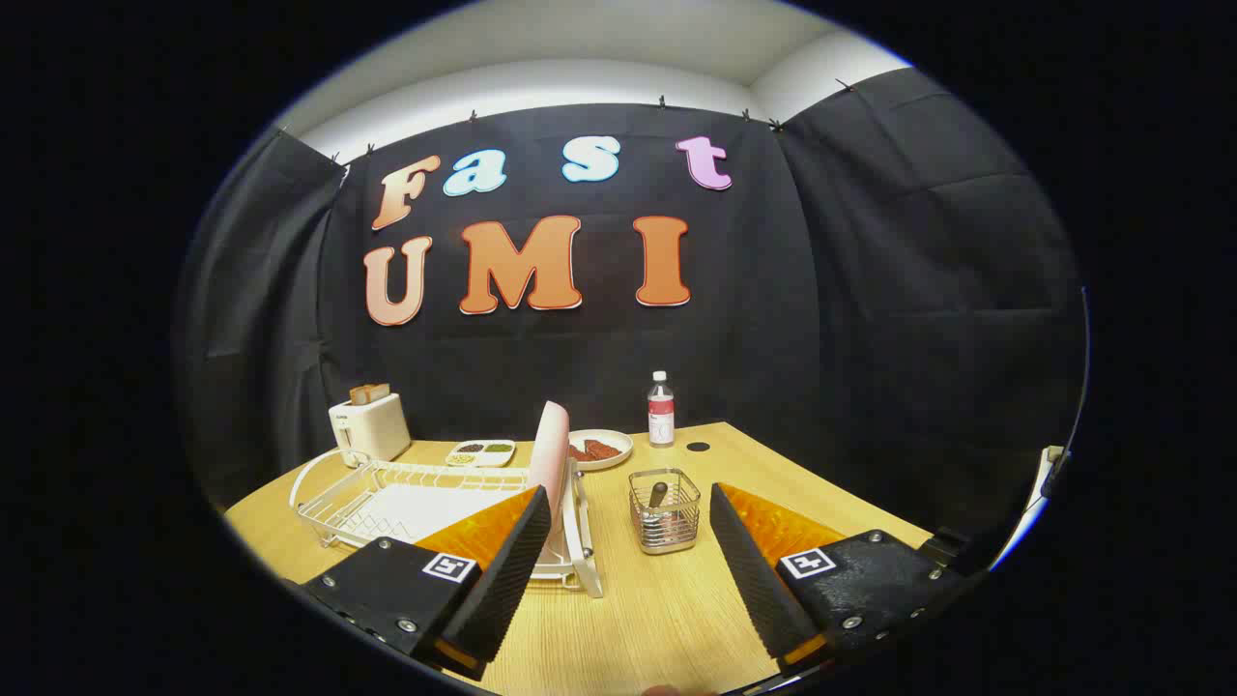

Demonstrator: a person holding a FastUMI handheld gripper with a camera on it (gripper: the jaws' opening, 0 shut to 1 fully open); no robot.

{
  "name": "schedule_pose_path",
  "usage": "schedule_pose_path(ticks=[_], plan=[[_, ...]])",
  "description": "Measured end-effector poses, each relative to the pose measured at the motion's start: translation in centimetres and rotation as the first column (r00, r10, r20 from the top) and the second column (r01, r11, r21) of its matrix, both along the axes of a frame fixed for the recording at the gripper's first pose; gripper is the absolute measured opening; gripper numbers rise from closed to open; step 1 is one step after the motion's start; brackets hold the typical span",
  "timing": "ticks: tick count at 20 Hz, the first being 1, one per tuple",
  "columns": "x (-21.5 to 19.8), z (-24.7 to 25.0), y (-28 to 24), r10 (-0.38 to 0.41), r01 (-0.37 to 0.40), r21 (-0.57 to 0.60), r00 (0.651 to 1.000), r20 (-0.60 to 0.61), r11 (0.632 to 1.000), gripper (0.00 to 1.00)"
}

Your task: Take the plate from the dish rack, then take the spoon from the basket and place it into the plate.

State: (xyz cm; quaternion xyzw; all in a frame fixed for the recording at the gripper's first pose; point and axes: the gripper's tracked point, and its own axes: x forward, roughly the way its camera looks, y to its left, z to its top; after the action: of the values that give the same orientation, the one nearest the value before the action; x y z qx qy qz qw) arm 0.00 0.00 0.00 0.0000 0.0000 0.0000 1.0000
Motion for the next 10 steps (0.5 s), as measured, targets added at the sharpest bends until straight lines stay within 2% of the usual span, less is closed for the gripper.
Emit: schedule_pose_path(ticks=[2, 10], plan=[[-0.13, 0.40, -0.35, -0.011, 0.011, -0.004, 1.000, 0.010, 1.000, 0.98], [-0.08, 0.78, 0.39, 0.022, -0.022, -0.007, 1.000, 0.004, 1.000, 0.98]])
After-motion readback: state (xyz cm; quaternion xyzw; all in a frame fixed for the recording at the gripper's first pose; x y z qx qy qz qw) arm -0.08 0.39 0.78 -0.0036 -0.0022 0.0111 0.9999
